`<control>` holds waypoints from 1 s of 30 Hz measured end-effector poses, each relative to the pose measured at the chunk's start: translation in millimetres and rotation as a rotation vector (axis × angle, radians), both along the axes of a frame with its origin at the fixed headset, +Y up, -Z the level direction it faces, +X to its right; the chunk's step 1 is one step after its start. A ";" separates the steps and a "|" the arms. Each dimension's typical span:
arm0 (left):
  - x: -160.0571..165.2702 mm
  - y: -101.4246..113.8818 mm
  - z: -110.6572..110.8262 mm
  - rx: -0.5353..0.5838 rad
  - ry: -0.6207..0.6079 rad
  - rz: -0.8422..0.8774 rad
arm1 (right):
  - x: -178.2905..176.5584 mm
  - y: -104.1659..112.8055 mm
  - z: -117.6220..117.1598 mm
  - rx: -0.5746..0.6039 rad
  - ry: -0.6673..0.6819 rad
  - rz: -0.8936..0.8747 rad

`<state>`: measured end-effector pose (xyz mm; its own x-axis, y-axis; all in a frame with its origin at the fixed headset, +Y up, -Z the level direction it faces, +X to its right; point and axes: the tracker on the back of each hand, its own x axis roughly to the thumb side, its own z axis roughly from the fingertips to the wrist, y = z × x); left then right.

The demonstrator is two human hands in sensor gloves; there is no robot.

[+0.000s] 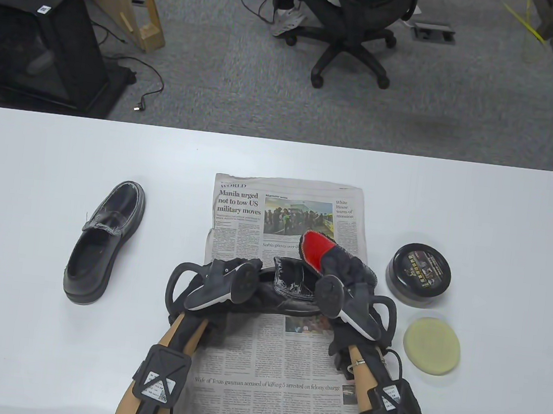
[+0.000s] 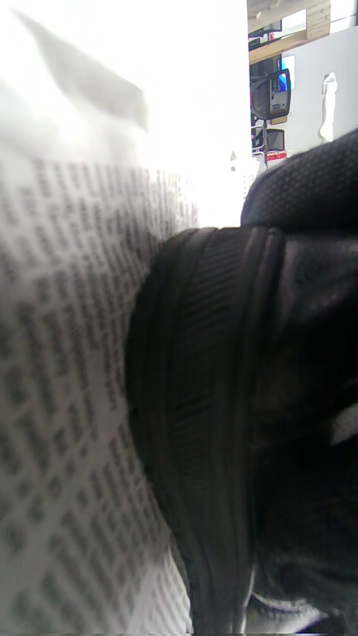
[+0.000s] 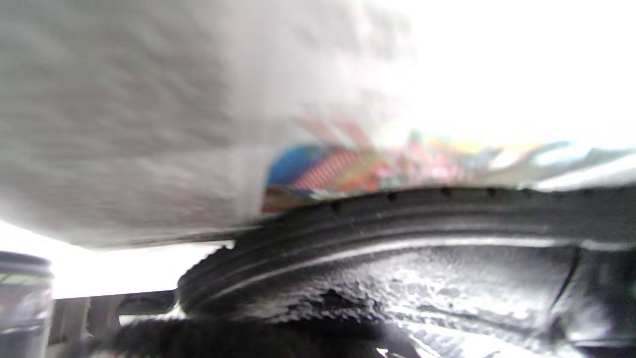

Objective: Dip and apply leather care cream with polishing sponge on shoes

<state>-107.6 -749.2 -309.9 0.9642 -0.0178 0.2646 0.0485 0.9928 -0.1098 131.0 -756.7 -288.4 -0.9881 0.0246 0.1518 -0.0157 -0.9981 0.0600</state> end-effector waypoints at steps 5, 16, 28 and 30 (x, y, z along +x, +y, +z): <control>0.2 -0.7 -0.7 -0.009 -0.012 0.013 | -2.7 0.1 34.0 -0.014 0.114 -0.041; 0.7 -1.3 -1.6 -0.018 -0.035 0.021 | -60.3 17.5 3.5 -0.029 0.206 -0.301; 3.4 -0.3 -1.4 -0.007 -0.013 -0.007 | -11.8 4.8 -23.3 -0.063 -0.025 -0.124; 4.1 -0.3 -1.8 -0.005 -0.013 -0.009 | -2.2 4.1 -12.7 -0.039 -0.002 -0.076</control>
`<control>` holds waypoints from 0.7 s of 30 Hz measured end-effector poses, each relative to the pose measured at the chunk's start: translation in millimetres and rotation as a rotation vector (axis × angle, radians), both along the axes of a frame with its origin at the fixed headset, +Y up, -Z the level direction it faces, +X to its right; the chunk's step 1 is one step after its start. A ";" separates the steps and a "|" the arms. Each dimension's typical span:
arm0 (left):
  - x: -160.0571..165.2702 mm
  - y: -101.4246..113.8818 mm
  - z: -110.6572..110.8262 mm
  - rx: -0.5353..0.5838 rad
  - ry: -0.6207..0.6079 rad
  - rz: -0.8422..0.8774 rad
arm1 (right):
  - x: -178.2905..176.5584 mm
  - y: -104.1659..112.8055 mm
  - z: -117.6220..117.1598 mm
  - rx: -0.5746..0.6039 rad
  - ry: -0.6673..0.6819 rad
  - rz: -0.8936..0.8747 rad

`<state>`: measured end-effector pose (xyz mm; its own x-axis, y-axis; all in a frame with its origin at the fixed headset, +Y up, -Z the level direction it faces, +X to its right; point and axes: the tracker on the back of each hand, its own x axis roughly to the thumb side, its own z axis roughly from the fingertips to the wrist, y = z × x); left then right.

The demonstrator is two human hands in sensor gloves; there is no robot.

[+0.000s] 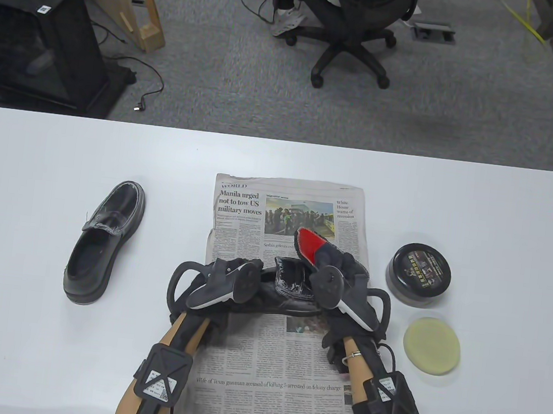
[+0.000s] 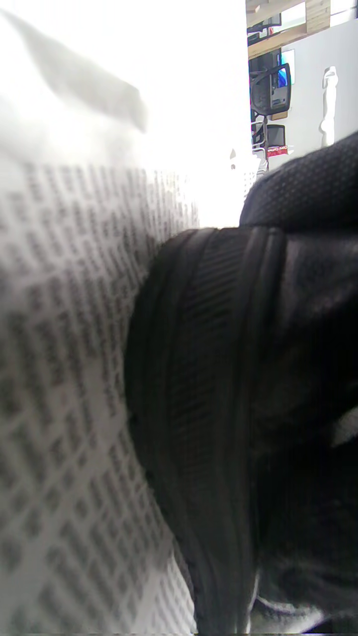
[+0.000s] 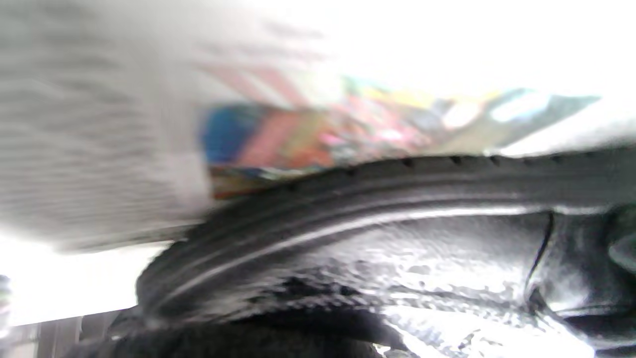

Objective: Dip and apply leather care cream with polishing sponge on shoes

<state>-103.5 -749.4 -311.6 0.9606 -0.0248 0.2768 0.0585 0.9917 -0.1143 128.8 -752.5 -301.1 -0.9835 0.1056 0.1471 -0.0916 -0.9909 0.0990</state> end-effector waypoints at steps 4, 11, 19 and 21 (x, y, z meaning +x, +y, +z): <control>1.0 -0.1 0.2 0.003 0.002 -0.005 | 5.2 -1.5 24.8 0.055 0.049 0.047; 1.7 -0.9 -0.7 -0.011 -0.014 0.009 | -21.8 3.0 59.1 0.090 0.223 -0.023; 1.7 -0.8 -1.4 -0.017 -0.027 0.004 | -53.2 15.4 18.4 0.031 0.210 -0.166; 1.6 -0.8 -1.3 -0.015 -0.025 0.006 | -51.8 13.2 4.3 0.012 0.163 -0.154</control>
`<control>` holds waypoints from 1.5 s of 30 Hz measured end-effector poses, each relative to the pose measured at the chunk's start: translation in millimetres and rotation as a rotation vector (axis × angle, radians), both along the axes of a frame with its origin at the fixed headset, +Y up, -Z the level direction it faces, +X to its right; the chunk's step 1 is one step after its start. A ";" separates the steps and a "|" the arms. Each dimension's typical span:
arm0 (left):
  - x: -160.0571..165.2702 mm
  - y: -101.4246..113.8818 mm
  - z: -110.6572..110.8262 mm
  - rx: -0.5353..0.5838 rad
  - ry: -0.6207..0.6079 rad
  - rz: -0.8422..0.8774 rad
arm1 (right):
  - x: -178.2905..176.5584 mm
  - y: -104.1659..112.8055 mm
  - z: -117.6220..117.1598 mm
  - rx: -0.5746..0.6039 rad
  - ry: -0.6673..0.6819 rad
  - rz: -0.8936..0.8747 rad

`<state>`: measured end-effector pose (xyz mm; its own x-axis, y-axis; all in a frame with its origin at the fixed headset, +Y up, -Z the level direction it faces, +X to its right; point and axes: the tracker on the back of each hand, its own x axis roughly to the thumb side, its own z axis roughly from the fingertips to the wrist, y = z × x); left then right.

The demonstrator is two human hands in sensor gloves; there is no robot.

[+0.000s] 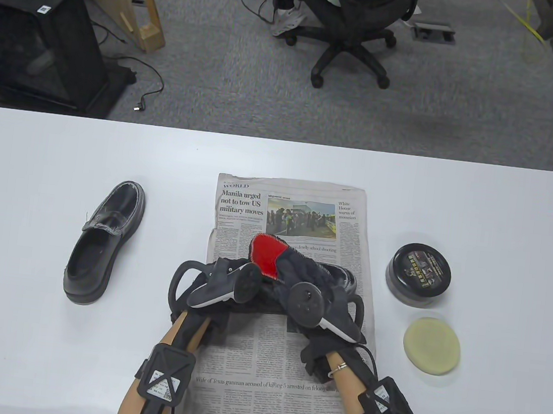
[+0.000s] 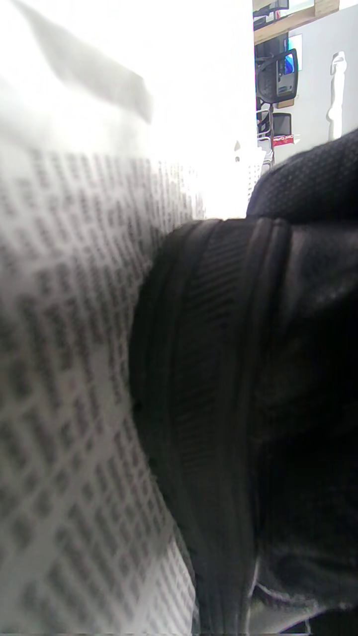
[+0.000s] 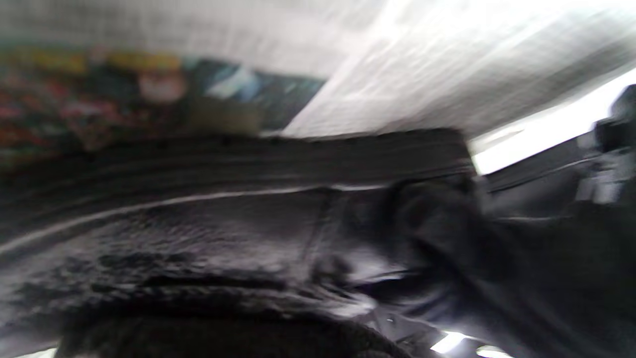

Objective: Dip and apply leather care cream with polishing sponge on shoes

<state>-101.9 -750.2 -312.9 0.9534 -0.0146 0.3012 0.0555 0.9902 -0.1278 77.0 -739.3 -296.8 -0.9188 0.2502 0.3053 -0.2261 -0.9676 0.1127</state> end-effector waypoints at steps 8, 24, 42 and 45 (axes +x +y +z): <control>0.7 1.6 0.8 0.012 0.014 -0.031 | 43.2 -1.0 -9.1 -0.016 -0.117 0.111; -21.3 30.7 18.6 0.083 0.040 0.123 | 231.2 58.3 76.5 0.349 -0.712 0.303; -90.3 27.5 60.3 0.043 0.052 0.366 | 296.2 -5.7 65.2 -0.263 -0.823 0.068; -86.9 25.5 60.2 0.037 0.040 0.307 | 266.1 14.6 49.1 -0.058 -0.739 0.080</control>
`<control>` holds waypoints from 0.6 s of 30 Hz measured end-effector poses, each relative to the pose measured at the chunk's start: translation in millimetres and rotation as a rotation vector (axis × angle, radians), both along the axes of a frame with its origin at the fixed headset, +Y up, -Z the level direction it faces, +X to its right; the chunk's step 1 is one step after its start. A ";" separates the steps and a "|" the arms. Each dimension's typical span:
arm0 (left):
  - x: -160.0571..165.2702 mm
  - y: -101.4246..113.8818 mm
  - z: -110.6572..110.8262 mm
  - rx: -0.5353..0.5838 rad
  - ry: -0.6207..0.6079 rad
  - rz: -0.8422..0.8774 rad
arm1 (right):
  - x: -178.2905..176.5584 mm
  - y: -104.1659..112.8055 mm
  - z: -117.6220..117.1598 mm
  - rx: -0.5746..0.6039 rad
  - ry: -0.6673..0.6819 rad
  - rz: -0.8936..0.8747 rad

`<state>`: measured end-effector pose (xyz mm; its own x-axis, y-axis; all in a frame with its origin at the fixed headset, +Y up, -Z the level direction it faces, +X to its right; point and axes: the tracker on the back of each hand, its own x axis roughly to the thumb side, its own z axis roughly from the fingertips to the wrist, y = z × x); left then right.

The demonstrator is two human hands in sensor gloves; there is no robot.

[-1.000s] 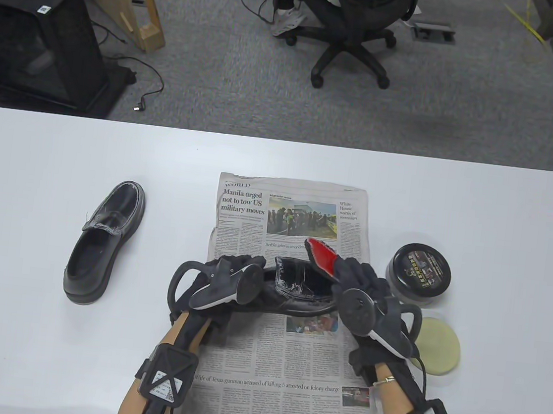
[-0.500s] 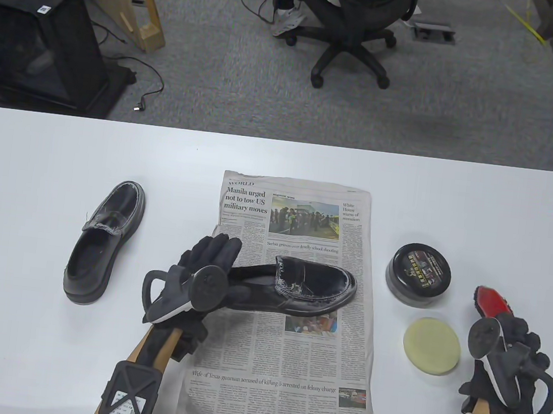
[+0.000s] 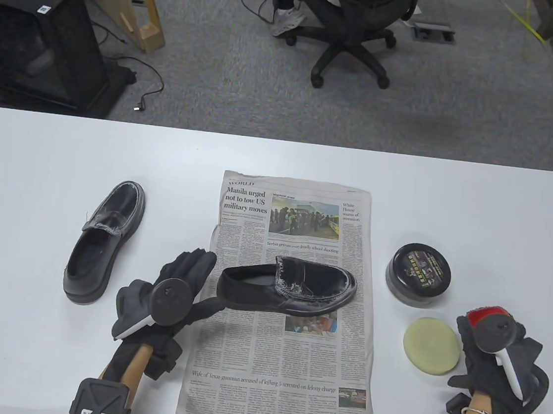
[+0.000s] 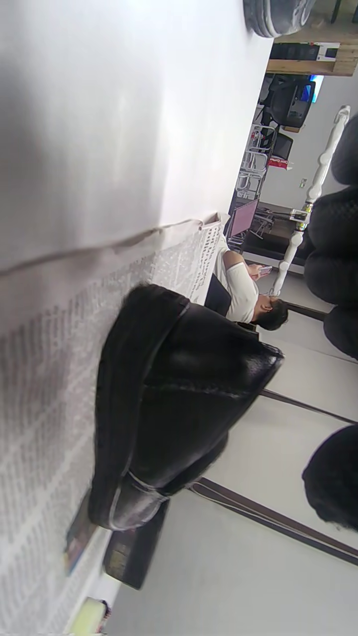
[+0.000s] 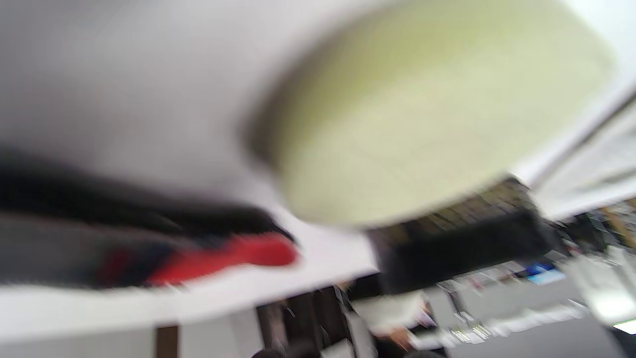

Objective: Dip and apply leather care cream with polishing sponge on shoes

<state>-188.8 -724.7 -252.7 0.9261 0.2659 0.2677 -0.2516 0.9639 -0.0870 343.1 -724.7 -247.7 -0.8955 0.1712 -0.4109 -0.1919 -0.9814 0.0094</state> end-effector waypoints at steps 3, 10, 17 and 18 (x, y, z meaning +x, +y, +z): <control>1.7 -2.4 -0.6 -0.002 -0.001 -0.041 | -31.1 9.7 -23.1 0.016 0.105 0.025; -3.7 -13.0 -2.4 -0.046 0.013 -0.026 | -79.7 -2.9 -94.0 -0.151 0.130 0.049; -6.1 -17.3 -4.2 -0.089 0.002 -0.050 | -82.7 -16.9 -126.3 -0.229 0.095 0.167; -5.9 -18.0 -4.4 -0.095 -0.002 -0.061 | -81.7 -16.4 -129.4 -0.252 0.100 0.149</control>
